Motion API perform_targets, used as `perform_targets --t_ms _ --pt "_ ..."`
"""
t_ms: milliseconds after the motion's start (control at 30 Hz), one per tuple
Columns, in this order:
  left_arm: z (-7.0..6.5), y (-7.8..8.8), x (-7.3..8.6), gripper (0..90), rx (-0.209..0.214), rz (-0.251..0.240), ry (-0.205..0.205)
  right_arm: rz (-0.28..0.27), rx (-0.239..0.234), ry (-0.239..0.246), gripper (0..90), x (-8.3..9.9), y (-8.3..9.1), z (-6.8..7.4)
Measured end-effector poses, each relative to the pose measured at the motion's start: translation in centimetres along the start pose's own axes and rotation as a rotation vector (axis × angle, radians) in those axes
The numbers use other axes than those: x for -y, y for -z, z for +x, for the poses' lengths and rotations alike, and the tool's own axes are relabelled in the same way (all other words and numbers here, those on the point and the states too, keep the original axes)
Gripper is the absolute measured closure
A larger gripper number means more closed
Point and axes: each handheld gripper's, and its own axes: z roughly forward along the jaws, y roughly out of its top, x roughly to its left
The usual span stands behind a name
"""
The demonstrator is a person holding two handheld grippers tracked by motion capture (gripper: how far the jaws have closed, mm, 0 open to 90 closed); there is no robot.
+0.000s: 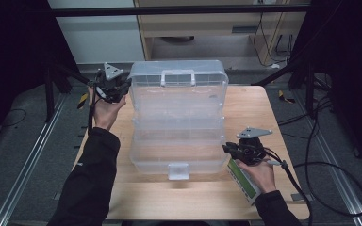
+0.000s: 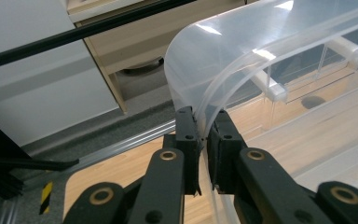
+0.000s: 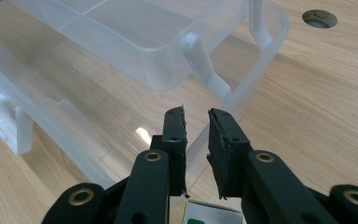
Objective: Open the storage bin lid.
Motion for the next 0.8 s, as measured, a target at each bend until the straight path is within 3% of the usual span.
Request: perform_targets --t_ms 100,800 --pt "0.3 -0.2 0.0 83.8 0.012 -0.001 0.021 -0.001 -0.001 -0.003 77.0 0.0 0.0 0.1" --pt "0.4 -2.6 -0.8 83.6 -0.032 0.015 0.004 -0.002 0.003 0.001 77.0 0.0 0.0 0.1"
